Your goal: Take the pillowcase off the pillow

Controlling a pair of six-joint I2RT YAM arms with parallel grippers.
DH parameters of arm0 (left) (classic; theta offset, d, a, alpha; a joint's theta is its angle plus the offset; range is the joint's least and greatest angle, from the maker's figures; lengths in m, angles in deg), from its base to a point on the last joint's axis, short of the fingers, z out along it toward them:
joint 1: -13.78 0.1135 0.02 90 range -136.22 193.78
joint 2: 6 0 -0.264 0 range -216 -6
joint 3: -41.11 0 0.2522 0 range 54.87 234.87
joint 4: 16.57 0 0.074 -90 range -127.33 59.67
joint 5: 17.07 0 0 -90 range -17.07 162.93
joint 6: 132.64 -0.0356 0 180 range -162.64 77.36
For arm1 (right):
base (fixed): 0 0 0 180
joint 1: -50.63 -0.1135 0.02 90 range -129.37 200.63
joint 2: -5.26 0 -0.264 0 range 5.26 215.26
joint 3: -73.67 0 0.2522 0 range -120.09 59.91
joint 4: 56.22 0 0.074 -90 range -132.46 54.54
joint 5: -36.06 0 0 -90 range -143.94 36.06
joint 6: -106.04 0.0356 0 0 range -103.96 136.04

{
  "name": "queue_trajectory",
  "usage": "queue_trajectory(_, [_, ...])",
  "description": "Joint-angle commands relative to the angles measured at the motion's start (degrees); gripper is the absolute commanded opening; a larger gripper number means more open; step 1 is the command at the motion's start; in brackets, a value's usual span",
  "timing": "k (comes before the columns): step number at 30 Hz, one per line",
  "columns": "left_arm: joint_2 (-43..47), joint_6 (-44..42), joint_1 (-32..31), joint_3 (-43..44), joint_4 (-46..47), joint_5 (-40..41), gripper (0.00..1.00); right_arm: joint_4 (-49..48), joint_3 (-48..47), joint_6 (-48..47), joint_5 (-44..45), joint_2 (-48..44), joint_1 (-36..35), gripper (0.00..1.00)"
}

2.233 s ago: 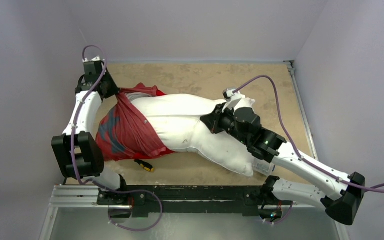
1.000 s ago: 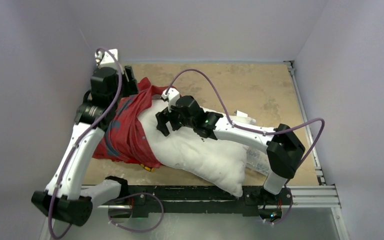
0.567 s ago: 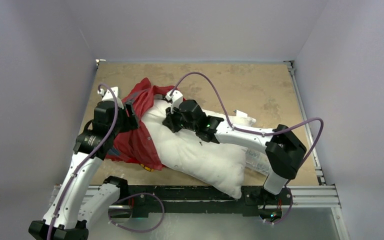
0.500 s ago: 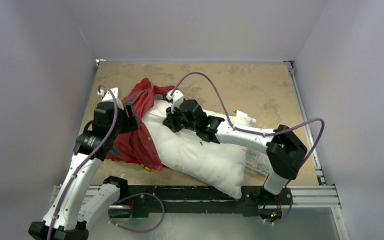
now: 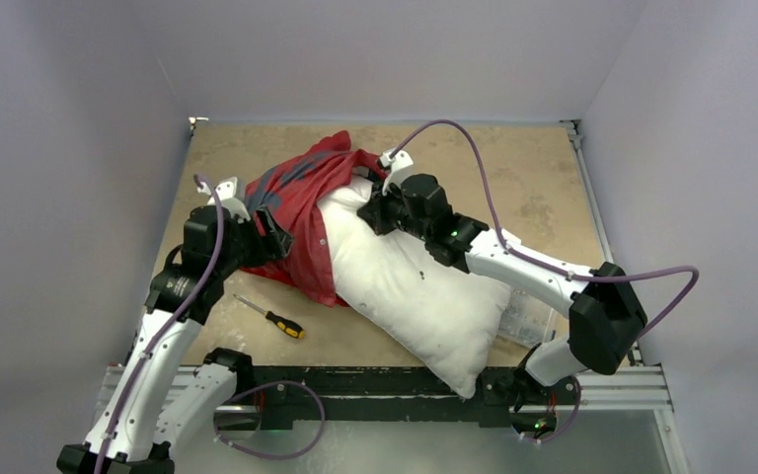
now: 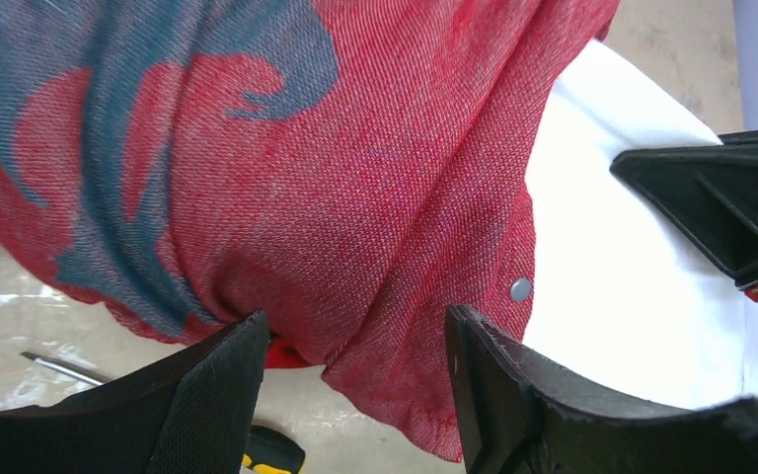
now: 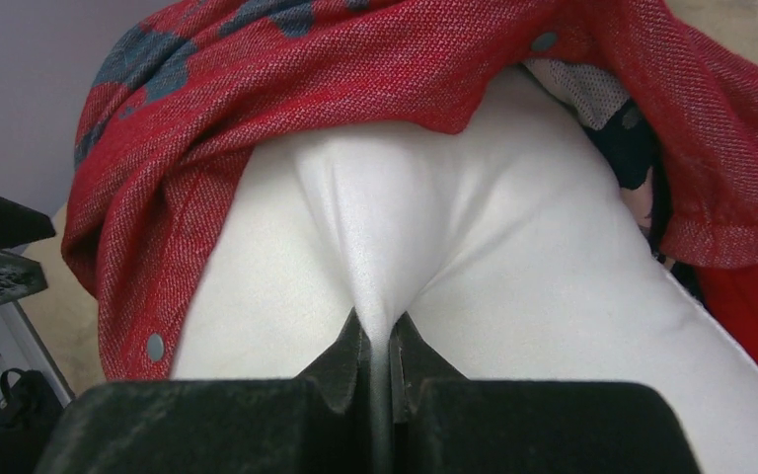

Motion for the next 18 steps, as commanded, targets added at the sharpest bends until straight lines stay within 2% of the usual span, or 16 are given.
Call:
queue_trajectory(1, [-2.4,2.3,0.2,-3.5,6.6,-6.3,0.65,-5.8,0.8,1.5,0.1,-4.0,-0.1,0.0])
queue_trajectory(4, [-4.4,2.7,0.2,-5.8,9.2,-6.7,0.6,-6.1,1.6,1.8,0.1,-5.4,0.0,0.0])
queue_trajectory(7, [-5.5,3.5,0.2,-8.2,11.0,-2.7,0.54,-5.9,1.8,1.8,0.0,-7.1,0.0,0.0])
queue_trajectory(11, [-5.0,4.2,0.2,-8.7,12.6,4.4,0.15,-4.7,2.2,1.9,2.7,-9.6,0.6,0.0])
queue_trajectory(12, [-4.7,3.8,0.2,-7.8,12.2,6.5,0.02,-4.1,2.5,2.1,3.5,-10.3,1.1,0.0])
queue_trajectory(18, [-6.4,-3.6,0.2,1.2,4.8,26.3,0.0,-2.4,5.2,3.4,5.5,-16.7,7.9,0.0])
